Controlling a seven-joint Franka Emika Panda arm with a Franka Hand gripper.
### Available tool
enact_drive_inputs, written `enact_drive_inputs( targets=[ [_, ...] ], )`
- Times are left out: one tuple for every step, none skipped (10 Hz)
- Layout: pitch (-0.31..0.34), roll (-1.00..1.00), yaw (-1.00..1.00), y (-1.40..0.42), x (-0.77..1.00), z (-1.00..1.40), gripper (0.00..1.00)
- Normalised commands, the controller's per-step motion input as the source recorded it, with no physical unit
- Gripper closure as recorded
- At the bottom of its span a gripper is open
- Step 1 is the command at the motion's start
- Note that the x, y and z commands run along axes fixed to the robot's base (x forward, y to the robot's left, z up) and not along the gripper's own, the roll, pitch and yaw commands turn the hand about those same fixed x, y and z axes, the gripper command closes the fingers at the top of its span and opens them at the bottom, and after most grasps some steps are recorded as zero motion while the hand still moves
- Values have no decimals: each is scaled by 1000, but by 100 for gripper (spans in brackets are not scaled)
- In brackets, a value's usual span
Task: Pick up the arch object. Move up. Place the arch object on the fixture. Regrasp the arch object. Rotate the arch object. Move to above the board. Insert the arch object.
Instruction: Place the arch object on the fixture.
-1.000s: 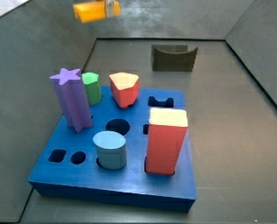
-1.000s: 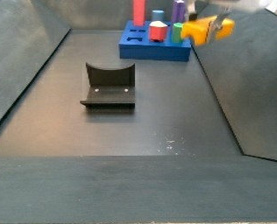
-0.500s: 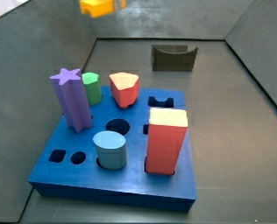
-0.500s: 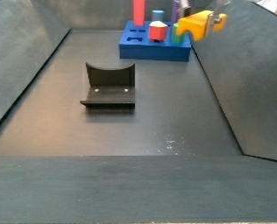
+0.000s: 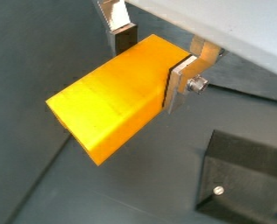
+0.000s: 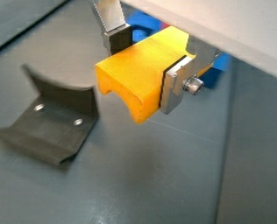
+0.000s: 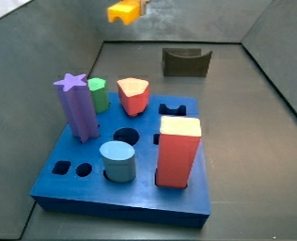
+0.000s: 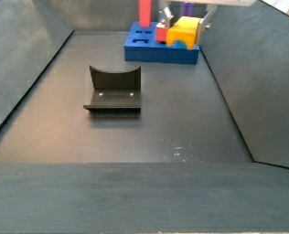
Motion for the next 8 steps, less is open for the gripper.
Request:
enact_drive_inputs(
  targets=[
    [155, -69, 1000, 30, 1000, -93, 100],
    [195, -80, 1000, 26, 1000, -80, 100],
    [240, -86, 1000, 22, 1000, -70, 100],
    [261, -76, 830, 20, 1000, -58, 100],
    [235, -72, 517, 15, 1000, -46, 100],
    [206, -69, 337, 13, 1000, -47, 100],
    [-28, -1000, 111, 204, 1000, 279, 100],
    [-26, -1000, 57, 220, 1000, 301, 100]
  ],
)
